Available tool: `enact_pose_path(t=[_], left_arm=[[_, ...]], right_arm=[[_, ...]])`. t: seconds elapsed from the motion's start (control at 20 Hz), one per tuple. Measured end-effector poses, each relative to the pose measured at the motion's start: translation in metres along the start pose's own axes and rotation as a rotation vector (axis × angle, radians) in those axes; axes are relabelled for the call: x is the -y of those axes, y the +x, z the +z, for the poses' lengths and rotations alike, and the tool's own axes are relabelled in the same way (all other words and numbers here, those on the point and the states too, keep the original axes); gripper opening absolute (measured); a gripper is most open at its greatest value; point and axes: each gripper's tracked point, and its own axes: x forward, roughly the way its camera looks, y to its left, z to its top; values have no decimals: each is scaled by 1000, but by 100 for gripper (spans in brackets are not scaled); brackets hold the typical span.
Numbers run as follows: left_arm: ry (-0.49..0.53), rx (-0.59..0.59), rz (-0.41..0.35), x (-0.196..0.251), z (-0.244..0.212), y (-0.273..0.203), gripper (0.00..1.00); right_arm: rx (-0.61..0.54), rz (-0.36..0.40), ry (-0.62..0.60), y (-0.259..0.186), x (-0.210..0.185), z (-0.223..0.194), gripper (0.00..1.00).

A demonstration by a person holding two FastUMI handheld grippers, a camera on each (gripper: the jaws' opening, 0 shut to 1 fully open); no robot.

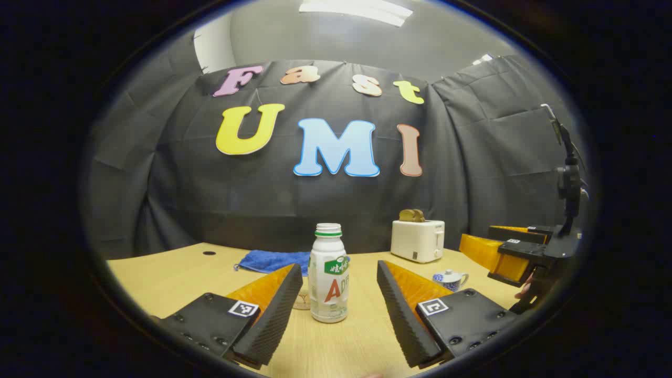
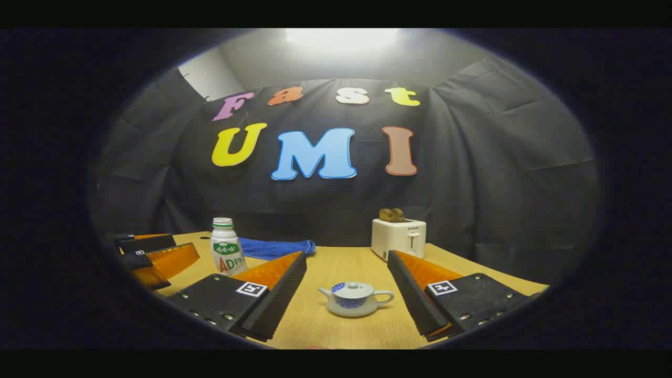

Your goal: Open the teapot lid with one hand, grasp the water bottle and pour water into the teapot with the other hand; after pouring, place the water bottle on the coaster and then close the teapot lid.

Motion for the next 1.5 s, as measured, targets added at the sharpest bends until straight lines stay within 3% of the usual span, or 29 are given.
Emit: enact_pose_path(t=[0.25,0.75,1.15,1.2,1.45,1.5], left_arm=[[19,14,9,-3,5,-1,98],[10,-5,11,-3,4,9,97],[18,-12,8,-7,5,13,97],[19,-7,8,-7,6,12,97],[21,7,7,-10,10,11,97],[20,7,7,-11,10,11,98]], right_arm=[[-85,-10,-18,11,5,-21,95],[-109,-23,-30,23,9,-29,94],[-206,-46,-42,61,17,-54,94],[-230,-38,-26,65,15,-59,85],[-299,-24,-29,81,12,-78,69],[-297,-17,-40,79,10,-75,52]])
